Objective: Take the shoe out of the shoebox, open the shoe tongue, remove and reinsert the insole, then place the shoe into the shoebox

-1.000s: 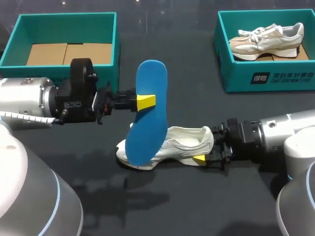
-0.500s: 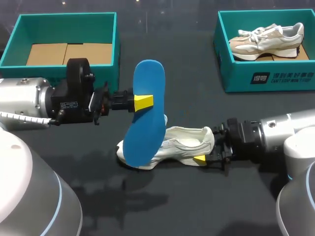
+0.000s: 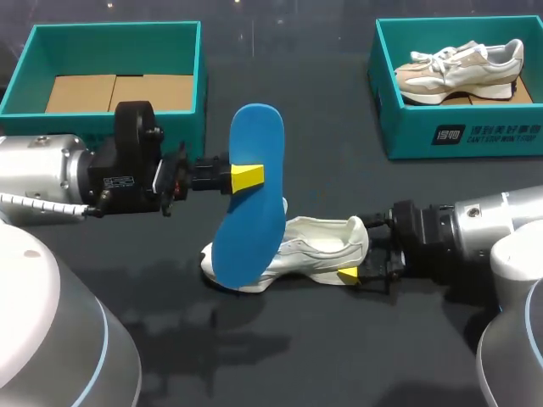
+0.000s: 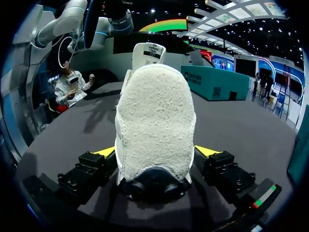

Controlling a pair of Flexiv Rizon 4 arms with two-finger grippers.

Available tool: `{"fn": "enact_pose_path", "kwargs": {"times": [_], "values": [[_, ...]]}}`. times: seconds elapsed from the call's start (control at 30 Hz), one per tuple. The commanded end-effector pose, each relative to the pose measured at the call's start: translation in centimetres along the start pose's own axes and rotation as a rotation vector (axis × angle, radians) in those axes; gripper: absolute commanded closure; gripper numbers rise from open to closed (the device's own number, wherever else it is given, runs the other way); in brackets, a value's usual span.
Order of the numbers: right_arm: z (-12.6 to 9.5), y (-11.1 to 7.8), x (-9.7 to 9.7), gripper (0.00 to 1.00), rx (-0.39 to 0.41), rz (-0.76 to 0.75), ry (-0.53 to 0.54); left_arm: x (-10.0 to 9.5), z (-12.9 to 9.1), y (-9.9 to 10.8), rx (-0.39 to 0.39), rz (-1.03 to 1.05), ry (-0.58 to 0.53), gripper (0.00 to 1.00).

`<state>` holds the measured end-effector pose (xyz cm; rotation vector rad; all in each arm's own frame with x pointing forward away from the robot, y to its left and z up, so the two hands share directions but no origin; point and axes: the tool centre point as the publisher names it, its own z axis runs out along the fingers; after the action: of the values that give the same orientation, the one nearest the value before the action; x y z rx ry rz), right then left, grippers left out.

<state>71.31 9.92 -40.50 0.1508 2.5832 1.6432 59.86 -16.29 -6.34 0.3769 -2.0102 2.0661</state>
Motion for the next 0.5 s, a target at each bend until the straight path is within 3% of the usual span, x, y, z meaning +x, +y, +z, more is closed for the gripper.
{"fn": "enact_pose_path", "kwargs": {"times": [0.03, 0.5], "values": [[-1.5, 0.8, 0.4, 0.0, 0.09, 0.0, -0.015, 0.2, 0.0, 0.1, 0.001, 0.0, -0.003, 1.0], [-4.8, 1.8, -0.8, 0.0, 0.516, -0.013, -0.009, 0.2, 0.0, 0.1, 0.001, 0.0, -0.003, 1.0]]}}
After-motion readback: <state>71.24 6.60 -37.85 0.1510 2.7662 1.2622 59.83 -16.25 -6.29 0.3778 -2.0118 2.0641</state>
